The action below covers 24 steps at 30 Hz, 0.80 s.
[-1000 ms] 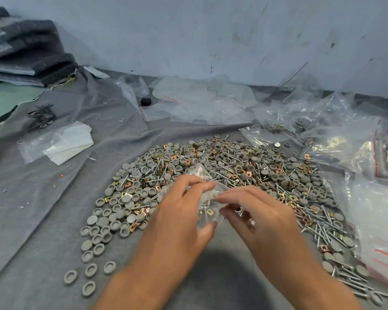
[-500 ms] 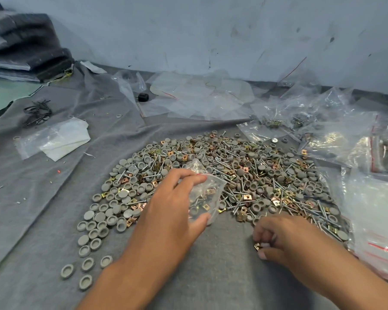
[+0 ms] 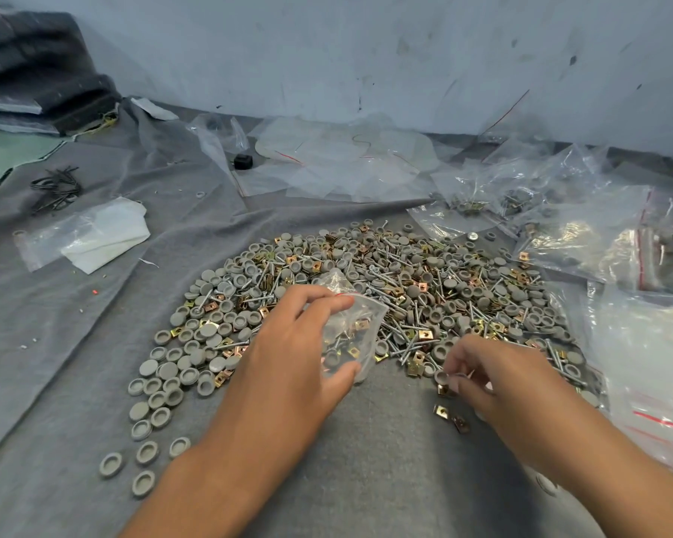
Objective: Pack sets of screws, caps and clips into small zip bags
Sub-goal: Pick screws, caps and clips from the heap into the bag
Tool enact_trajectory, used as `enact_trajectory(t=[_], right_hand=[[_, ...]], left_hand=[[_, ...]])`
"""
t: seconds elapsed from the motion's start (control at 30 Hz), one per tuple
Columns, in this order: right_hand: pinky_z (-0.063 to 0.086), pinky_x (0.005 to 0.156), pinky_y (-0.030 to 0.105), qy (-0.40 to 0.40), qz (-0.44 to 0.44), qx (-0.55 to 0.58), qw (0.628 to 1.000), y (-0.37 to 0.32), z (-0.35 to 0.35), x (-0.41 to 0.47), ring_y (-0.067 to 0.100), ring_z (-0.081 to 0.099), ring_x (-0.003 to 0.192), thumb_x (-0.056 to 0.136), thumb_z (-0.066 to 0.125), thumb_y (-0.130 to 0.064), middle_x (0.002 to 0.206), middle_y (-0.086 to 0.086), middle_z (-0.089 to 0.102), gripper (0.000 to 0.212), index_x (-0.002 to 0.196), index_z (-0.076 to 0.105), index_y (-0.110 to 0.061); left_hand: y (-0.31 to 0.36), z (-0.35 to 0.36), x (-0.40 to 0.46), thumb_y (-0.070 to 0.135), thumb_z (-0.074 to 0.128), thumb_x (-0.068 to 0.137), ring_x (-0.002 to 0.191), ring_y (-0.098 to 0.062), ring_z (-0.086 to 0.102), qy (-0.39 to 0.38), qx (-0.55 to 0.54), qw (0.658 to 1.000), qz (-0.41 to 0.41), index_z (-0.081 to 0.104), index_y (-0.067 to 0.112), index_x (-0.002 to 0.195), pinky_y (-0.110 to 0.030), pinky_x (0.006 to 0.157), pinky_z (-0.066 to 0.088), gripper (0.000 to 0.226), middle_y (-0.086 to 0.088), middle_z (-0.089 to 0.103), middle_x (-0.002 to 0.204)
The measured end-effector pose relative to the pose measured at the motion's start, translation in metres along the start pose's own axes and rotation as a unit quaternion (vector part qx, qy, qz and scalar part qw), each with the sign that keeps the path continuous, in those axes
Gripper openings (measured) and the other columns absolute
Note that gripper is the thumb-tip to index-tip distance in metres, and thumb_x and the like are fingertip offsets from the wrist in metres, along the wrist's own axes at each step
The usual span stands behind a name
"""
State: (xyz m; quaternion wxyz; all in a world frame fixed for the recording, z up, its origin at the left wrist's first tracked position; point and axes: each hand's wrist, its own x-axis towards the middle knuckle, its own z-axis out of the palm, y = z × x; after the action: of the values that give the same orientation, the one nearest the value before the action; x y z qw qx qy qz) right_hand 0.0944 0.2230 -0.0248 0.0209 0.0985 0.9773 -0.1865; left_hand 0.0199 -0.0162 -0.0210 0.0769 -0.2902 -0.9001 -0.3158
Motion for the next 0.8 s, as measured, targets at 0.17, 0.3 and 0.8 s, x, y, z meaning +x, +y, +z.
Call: enact_trajectory(t=[0.17,0.3,0.8], right_hand=[[0.043,0.067,0.015,0.006,-0.014,0.022,1.000,-0.005,0.005,0.003,-0.004,0.056,0.077,0.095,0.064,-0.029,0.084,-0.018,0.061,0.016,0.097,0.057,-0.043],[0.046,0.073,0.021,0.017,-0.027,-0.029,0.999,-0.011,0.014,0.009,-0.003,0.053,0.083,0.095,0.062,-0.044,0.092,-0.022,0.055,0.018,0.112,0.059,-0.041],[0.041,0.070,0.008,0.124,-0.103,0.162,0.974,-0.035,0.016,0.010,-0.004,0.058,0.086,0.092,0.067,-0.032,0.085,-0.024,0.060,0.012,0.101,0.064,-0.040]], left_hand=[[0.001,-0.001,0.000,0.034,0.083,0.077,0.106,0.013,0.046,0.001,-0.004,1.000,-0.002,0.051,0.037,0.141,-0.004,0.090,0.034,0.072,0.030,0.038,0.124],[0.002,0.000,0.000,0.034,0.083,0.076,0.103,0.012,0.045,0.003,-0.001,1.000,-0.003,0.052,0.036,0.141,-0.003,0.089,0.033,0.072,0.030,0.039,0.124],[0.001,-0.001,0.001,0.031,0.085,0.076,0.096,0.013,0.046,0.013,-0.009,1.000,0.009,0.057,0.029,0.138,-0.008,0.091,0.036,0.069,0.022,0.045,0.125]])
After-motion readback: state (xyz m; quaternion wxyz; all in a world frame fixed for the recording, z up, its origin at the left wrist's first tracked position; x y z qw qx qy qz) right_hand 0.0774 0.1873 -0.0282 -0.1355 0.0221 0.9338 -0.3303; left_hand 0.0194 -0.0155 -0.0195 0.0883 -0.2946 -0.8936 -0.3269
